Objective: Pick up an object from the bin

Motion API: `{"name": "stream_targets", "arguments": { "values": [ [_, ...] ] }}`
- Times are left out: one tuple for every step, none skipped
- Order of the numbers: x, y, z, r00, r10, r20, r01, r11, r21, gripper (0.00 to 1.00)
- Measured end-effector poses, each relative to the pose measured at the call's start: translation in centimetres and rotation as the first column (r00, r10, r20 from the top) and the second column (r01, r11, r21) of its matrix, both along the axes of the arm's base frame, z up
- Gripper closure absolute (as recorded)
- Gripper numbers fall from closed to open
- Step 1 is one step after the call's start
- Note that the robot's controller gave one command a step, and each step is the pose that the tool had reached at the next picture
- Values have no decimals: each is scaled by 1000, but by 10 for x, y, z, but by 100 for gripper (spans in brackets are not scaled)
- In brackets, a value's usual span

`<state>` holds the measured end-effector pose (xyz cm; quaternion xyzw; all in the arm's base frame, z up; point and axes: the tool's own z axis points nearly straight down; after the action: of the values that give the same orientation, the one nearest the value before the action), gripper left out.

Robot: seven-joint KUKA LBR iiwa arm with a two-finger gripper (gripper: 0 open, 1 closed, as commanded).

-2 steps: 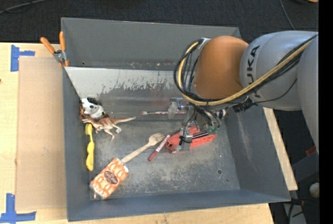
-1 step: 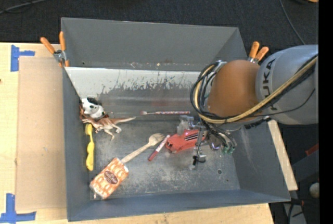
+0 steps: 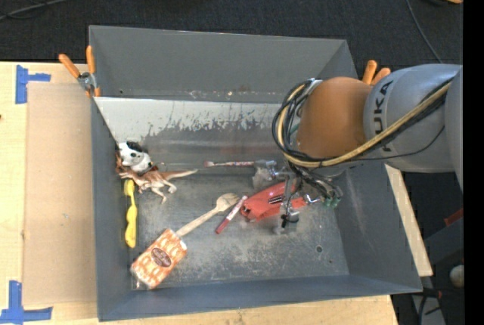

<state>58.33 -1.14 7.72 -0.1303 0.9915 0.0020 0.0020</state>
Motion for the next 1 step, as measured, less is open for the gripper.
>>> {"name": "stream_targets", "arguments": {
  "values": [
    [5, -1, -7, 999, -35, -1, 35, 999, 1, 0]
  ]
}}
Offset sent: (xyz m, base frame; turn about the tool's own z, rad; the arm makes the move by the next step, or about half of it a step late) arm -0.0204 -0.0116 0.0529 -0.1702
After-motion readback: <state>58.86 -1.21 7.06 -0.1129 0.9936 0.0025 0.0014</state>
